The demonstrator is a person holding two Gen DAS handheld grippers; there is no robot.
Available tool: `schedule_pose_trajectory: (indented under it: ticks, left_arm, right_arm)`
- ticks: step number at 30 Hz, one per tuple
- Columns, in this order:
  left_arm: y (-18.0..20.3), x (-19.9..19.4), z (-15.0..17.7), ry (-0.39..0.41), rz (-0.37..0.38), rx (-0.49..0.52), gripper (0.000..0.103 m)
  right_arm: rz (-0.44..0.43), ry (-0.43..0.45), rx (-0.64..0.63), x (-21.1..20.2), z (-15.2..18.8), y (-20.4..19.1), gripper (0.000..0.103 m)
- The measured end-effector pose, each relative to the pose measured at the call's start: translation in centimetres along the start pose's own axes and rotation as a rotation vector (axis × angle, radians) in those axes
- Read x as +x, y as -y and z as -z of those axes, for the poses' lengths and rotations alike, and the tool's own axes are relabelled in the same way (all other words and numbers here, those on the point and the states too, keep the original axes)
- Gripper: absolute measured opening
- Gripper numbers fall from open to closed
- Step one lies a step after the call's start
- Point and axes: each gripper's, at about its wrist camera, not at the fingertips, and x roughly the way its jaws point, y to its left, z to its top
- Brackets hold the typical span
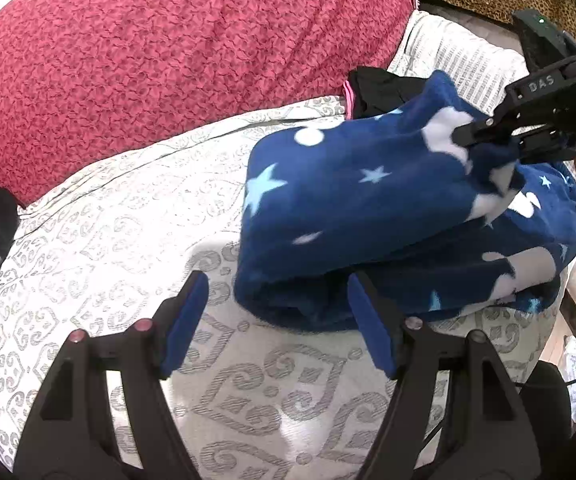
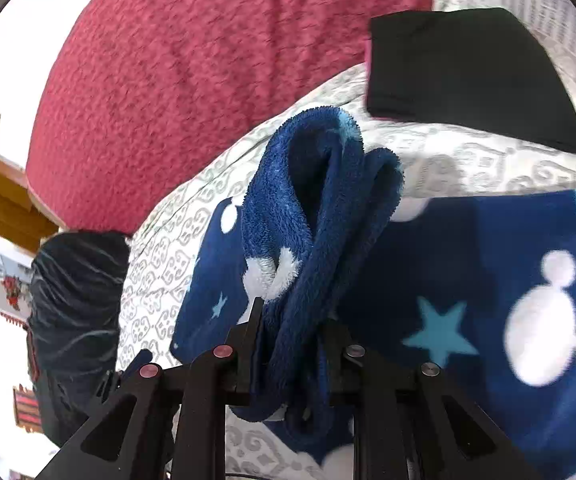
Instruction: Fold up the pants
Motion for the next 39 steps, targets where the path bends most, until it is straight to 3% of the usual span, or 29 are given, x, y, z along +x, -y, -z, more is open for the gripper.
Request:
schedule_pose_trajectory:
  ticks: [9, 17, 24, 30, 34, 36, 39]
  left_arm:
    - [2.1, 2.3, -0.7, -0.033, -0.001, 0.059, 0.073]
    - [2.6, 4.7, -1.3, -0.084, -0.02, 0.037, 0.073]
    - [2.7, 3.8, -0.8, -0.084, 0.062, 0.044, 0.073]
    - [3.6, 5.4, -0.6, -0.108, 0.023, 0.07, 0.073]
    - [1.9, 7.2, -0.9, -0.151, -0.087, -0.036, 0.073]
    - [0.3, 7.0, -0.7, -0.15, -0.074, -0.113, 0.073]
    - [-0.7, 6.2, -0.3, -0.14, -0.083, -0.136, 0.073]
  right_arm:
    - [0.01, 0.015, 0.048, -2.5, 0.0, 3.1, 0.021]
    - [0.003, 0.001, 0.066, -2.2, 0.7, 4.2, 0.021]
    - [-0.028, 0.033, 0.057, -3.0, -0.5, 3.0, 0.021]
    - [-0.037, 0.054, 0.011, -3.8, -1.0, 1.0, 0.021]
    - [-0.073, 0.071, 0.029, -4.6, -0.7, 0.8, 0.021]
    - [-0.088, 0.085, 0.04, -5.3, -0.5, 1.2, 0.02]
    - [-0.057, 0.113, 0.033, -5.7, -0.1, 2.3, 0.017]
